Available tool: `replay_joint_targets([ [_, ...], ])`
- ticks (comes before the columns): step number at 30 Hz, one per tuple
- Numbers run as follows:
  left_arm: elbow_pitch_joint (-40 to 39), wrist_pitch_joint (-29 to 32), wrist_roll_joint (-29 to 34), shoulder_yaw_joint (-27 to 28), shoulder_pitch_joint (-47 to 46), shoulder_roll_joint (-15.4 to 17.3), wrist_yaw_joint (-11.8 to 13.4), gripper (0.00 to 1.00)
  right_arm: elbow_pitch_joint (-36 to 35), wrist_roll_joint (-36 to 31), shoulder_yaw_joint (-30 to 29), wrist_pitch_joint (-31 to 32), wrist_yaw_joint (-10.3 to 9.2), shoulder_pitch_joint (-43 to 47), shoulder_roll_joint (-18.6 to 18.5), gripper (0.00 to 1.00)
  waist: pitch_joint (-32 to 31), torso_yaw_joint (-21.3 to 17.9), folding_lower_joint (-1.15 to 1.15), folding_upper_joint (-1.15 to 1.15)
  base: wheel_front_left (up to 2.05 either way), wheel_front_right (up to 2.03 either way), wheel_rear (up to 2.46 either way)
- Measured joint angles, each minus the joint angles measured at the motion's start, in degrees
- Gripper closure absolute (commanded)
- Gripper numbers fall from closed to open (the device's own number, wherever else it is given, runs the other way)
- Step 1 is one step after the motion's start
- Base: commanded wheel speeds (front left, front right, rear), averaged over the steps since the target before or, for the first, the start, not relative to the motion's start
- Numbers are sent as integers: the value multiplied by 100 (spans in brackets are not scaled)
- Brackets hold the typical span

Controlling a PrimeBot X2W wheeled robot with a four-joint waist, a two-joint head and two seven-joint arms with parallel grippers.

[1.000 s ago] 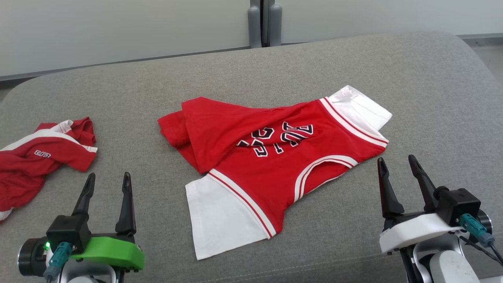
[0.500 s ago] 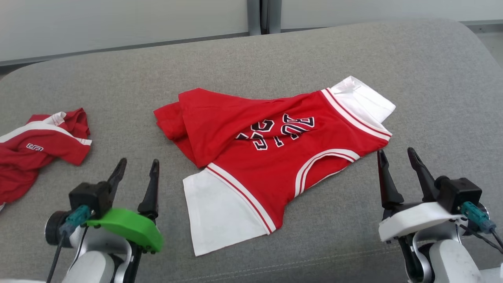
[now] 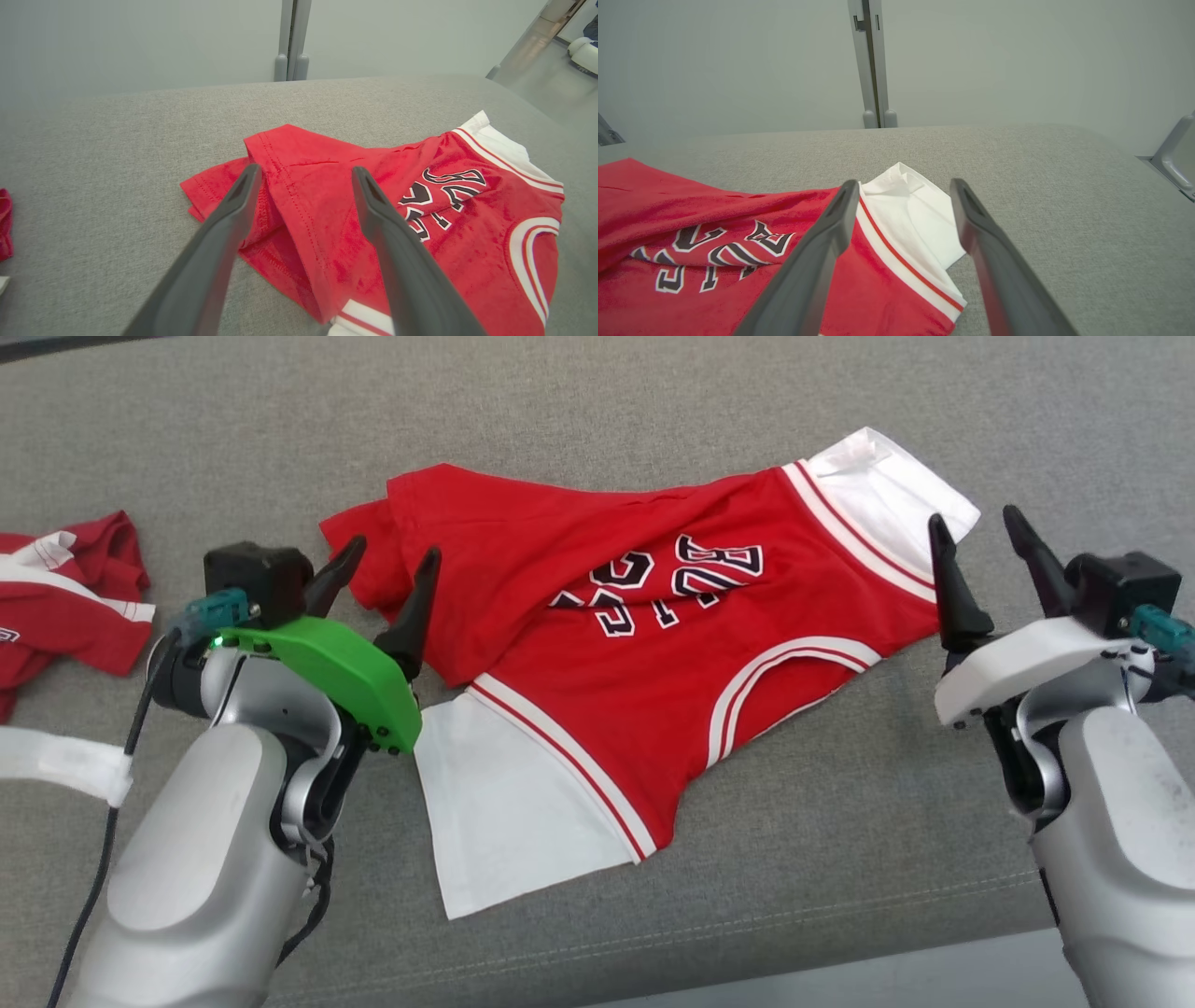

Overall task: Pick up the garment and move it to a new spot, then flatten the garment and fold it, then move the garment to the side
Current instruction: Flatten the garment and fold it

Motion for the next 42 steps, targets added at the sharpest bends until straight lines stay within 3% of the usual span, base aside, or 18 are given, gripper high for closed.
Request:
replay_joint_targets([
  [11, 1174, 532, -238, -1, -1113, -121, -274, 0, 1560, 448, 7, 77, 0, -1183, -591, 0, 718, 87, 0, 0, 0, 0, 0],
  [19, 1283, 606, -386, -59, -1417, -162, -456, 0, 2384, 659, 163, -32, 0, -1668, -712, 0, 1060, 123, 1, 0, 0, 0, 0],
  [24, 1016, 627, -452, -97, -1418, -147, -497, 17, 2746, 777, 271, -160, 0, -1886, -761, 0, 1163, 184, 0, 0, 0, 0, 0],
  [30, 665, 776, -512, -147, -1391, -111, -520, 47, 3092, 966, 472, -221, 0, -2120, -804, 0, 1205, 244, 1, 0, 0, 0, 0],
  [36, 452, 909, -537, -201, -1350, -38, -511, 69, 3344, 1201, 719, -250, 0, -2301, -804, 0, 1221, 235, 0, 0, 0, 0, 0],
  [37, 437, 918, -547, -201, -1346, -41, -510, 84, 3376, 1269, 758, -230, 0, -2338, -795, 36, 1226, 230, 0, 0, 0, 0, 0],
  [38, 428, 946, -564, -200, -1345, -42, -509, 100, 3403, 1317, 800, -225, 0, -2369, -797, 62, 1231, 225, 1, 0, 0, 0, 0],
  [39, 426, 966, -598, -198, -1341, -44, -509, 100, 3433, 1357, 855, -198, 0, -2402, -801, 100, 1237, 220, 1, 0, 0, 0, 0],
  [42, 467, 990, -644, -200, -1330, -64, -486, 100, 3483, 1486, 988, -191, 2, -2479, -806, 100, 1248, 205, 1, 0, 0, 0, 0],
])
